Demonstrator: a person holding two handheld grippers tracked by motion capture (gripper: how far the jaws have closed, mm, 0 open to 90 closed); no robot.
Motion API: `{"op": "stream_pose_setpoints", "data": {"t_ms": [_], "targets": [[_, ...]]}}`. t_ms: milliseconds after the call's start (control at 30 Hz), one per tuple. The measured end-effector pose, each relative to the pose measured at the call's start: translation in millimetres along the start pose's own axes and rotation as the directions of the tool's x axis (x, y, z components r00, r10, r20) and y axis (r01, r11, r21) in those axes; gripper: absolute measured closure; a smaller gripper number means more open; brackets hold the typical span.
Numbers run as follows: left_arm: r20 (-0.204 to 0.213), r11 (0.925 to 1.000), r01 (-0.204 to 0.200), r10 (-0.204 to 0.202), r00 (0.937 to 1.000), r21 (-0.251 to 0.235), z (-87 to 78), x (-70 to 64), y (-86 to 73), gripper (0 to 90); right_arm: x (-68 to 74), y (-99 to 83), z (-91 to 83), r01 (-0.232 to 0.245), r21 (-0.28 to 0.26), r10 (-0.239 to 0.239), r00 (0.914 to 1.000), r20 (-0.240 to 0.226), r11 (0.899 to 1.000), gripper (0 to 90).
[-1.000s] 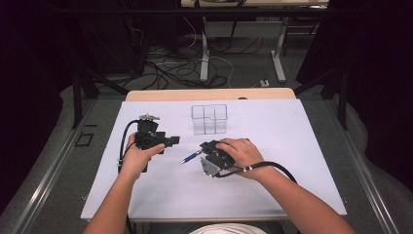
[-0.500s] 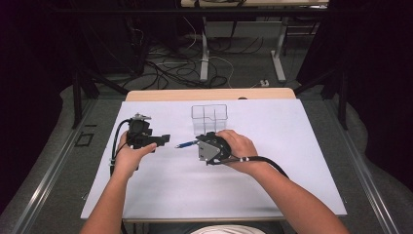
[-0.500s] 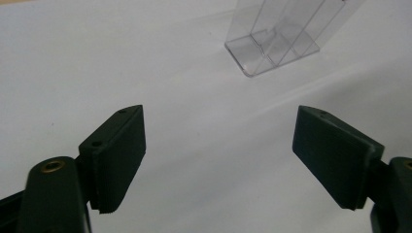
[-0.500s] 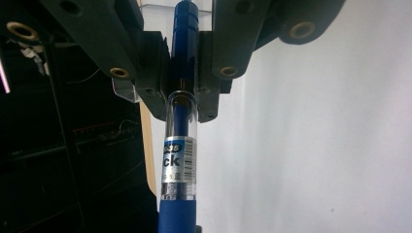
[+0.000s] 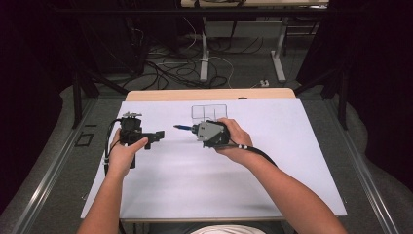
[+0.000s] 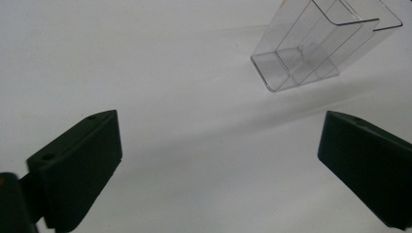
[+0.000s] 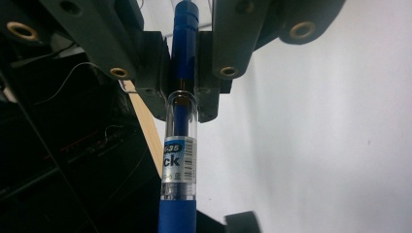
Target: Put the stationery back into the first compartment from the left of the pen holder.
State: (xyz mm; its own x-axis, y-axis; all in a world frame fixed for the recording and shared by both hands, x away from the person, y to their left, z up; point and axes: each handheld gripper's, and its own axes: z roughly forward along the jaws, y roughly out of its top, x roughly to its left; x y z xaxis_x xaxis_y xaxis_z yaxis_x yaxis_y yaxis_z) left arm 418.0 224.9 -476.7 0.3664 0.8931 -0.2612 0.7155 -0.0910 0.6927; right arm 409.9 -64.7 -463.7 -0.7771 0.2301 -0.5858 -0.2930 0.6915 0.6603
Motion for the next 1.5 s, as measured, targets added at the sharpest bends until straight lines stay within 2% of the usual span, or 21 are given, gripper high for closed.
{"op": "stream_pose_setpoints", "data": {"t_ms": [100, 200, 233, 333, 400, 500, 633, 733, 900, 1100, 1133, 1167, 1233, 1300, 1333, 1367, 1400, 1467, 1500], "targets": [[0.020, 0.9988, 0.045, -0.045, 0.9988, -0.021, -1.9, 5.1, -0.5, 0.1, -10.5, 1.5, 2.7, -0.075, -0.020, 0.075, 0.9971, -0.001, 0.997, 79.5], [0.016, 0.9981, 0.044, -0.043, 0.9989, -0.044, -3.4, 9.8, -2.6, 0.1, -19.8, 3.1, 5.5, -0.146, -0.038, 0.146, 0.9892, 0.002, 0.989, 79.5], [0.025, 0.9983, 0.044, -0.043, 0.9988, -0.038, -4.4, 11.3, -3.1, 0.1, -22.7, 3.8, 6.2, -0.164, -0.042, 0.164, 0.9865, 0.002, 0.986, 79.5], [0.037, 0.9977, 0.050, -0.049, 0.9981, -0.046, -4.6, 14.9, -4.7, 0.1, -30.2, 5.7, 9.3, -0.222, -0.058, 0.223, 0.9748, 0.008, 0.973, 79.5], [0.025, 0.9973, 0.054, -0.053, 0.9983, -0.050, -4.3, 15.6, -5.2, 0.2, -34.5, 6.6, 12.0, -0.261, -0.070, 0.262, 0.9650, 0.008, 0.963, 79.5], [0.011, 0.9982, 0.037, -0.037, 0.9993, -0.048, -3.8, 16.5, -6.0, 0.2, -40.9, 7.2, 16.9, -0.309, -0.073, 0.310, 0.9506, 0.004, 0.948, 79.5], [-0.002, 0.9987, 0.025, -0.025, 0.9997, -0.044, -5.2, 17.4, -5.9, 0.1, -47.8, 6.9, 23.0, -0.383, -0.089, 0.385, 0.9227, 0.011, 0.919, 79.5], [-0.013, 0.9977, 0.032, -0.033, 0.9994, -0.060, -5.2, 17.6, -6.7, 0.2, -52.3, 5.3, 26.8, -0.418, -0.101, 0.421, 0.9067, 0.017, 0.903, 79.5], [-0.010, 0.9987, 0.023, -0.023, 0.9997, -0.045, -7.4, 18.3, -7.5, 0.1, -59.8, -0.5, 33.4, -0.479, -0.118, 0.485, 0.8744, 0.024, 0.870, 79.5], [-0.018, 0.9984, 0.019, -0.020, 0.9996, -0.052, -7.9, 17.9, -8.4, 0.1, -65.6, -9.1, 43.7, -0.567, -0.139, 0.576, 0.8169, 0.032, 0.812, 79.5], [-0.017, 0.9984, 0.019, -0.020, 0.9997, -0.053, -8.1, 17.9, -8.4, 0.1, -66.3, -10.6, 45.1, -0.575, -0.137, 0.584, 0.8107, 0.036, 0.806, 79.5], [-0.015, 0.9988, 0.018, -0.019, 0.9997, -0.046, -9.0, 18.0, -8.2, 0.1, -66.1, -11.6, 47.3, -0.590, -0.153, 0.602, 0.7977, 0.039, 0.792, 79.5], [-0.015, 0.9989, 0.020, -0.021, 0.9997, -0.043, -9.7, 18.0, -8.4, 0.1, -67.2, -14.3, 50.0, -0.604, -0.156, 0.616, 0.7865, 0.042, 0.782, 79.5], [-0.016, 0.9981, 0.025, -0.026, 0.9995, -0.056, -9.3, 18.3, -9.2, 0.1, -67.3, -15.9, 52.4, -0.625, -0.162, 0.639, 0.7680, 0.046, 0.763, 79.5], [-0.014, 0.9984, 0.024, -0.025, 0.9996, -0.050, -10.0, 18.8, -9.1, 0.1, -67.5, -16.7, 53.1, -0.633, -0.158, 0.646, 0.7617, 0.049, 0.758, 79.5], [-0.015, 0.9985, 0.026, -0.027, 0.9995, -0.048, -10.6, 19.2, -9.2, 0.1, -68.0, -17.6, 53.7, -0.634, -0.156, 0.647, 0.7605, 0.053, 0.758, 79.5], [-0.015, 0.9982, 0.029, -0.030, 0.9994, -0.052, -10.5, 19.4, -9.5, 0.1, -67.9, -18.2, 54.9, -0.641, -0.164, 0.656, 0.7524, 0.057, 0.749, 79.5], [-0.015, 0.9982, 0.030, -0.031, 0.9994, -0.052, -10.6, 20.0, -9.7, 0.1, -67.7, -19.2, 56.5, -0.653, -0.160, 0.668, 0.7422, 0.059, 0.740, 79.5], [-0.017, 0.9980, 0.031, -0.032, 0.9994, -0.055, -10.3, 20.0, -9.9, 0.1, -67.8, -20.2, 57.6, -0.652, -0.163, 0.668, 0.7419, 0.064, 0.740, 79.4]]}}
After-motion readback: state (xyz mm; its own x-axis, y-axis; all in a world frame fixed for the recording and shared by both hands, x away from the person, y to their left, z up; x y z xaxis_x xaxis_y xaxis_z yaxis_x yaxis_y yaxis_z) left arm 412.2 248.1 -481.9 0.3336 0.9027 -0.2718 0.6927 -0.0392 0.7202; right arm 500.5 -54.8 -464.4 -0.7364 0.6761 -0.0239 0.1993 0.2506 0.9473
